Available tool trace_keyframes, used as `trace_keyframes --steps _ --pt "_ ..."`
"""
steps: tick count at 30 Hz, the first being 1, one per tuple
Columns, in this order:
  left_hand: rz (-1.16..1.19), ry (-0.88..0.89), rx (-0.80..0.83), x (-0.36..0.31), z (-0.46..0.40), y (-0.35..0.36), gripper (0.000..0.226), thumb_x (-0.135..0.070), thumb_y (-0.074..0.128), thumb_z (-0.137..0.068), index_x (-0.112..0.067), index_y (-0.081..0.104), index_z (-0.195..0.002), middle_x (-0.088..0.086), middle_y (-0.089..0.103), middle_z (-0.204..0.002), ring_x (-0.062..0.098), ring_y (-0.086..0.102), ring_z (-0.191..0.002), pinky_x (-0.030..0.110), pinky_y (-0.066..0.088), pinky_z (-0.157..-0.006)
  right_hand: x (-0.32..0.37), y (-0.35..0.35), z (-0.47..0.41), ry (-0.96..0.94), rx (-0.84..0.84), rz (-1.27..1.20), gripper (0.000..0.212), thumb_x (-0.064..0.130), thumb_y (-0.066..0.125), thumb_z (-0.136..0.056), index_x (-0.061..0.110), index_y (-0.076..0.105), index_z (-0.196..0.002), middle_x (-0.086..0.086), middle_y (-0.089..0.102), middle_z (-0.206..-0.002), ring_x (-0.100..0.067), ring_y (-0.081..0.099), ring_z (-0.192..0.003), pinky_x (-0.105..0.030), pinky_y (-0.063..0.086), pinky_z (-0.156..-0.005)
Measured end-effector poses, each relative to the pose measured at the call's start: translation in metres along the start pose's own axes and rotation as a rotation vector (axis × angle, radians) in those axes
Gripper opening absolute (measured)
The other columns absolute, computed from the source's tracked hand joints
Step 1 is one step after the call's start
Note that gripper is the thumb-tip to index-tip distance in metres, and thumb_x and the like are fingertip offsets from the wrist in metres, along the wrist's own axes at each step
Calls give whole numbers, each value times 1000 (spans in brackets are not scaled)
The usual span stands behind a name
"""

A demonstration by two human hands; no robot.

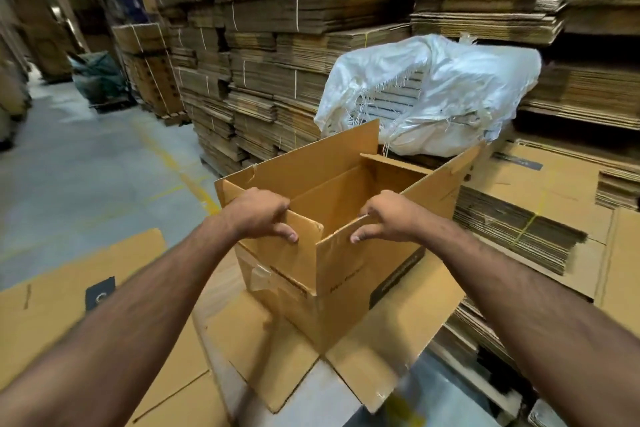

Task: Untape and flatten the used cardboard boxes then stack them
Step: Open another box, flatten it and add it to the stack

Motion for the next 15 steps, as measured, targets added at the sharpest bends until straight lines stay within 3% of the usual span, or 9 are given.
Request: trace_keyframes --steps 3,7,12,15 --pt "72 -146 -126 34 16 -25 52 -70 52 -82 -19 48 -92 3 62 -100 17 52 -84 32 43 -69 -13 -47 -6 10 -181 -21 41 56 75 -75 15 68 -78 2 63 -75 -15 56 -72 -27 36 -56" --pt "129 -308 -332 74 32 -75 50 -65 56 -84 -17 55 -96 4 66 -101 23 62 -92 35 52 -76 -22 -106 -18 10 -353 -51 46 55 75 -75 9 72 -81 -5 66 -72 -18 59 -67 -28 37 -53" --pt "29 -418 -398 92 41 -116 49 -67 54 -83 -19 46 -85 4 62 -92 25 62 -89 37 52 -75 -24 -138 -37 44 -477 -33 46 58 75 -76 12 70 -75 -6 64 -69 -23 60 -71 -43 53 -71" --pt "28 -488 -395 99 41 -121 49 -69 55 -82 -20 47 -85 3 65 -94 24 63 -89 39 54 -78 -19 -144 -44 67 -509 -31 45 59 75 -75 23 54 -59 3 52 -63 -24 53 -77 -52 51 -82"
Point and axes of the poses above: each hand's wrist, its own z-axis away from the middle knuckle, its own y-axis out of the palm, x = y × z, the point moved 10 cm from there along -z, towards the middle knuckle
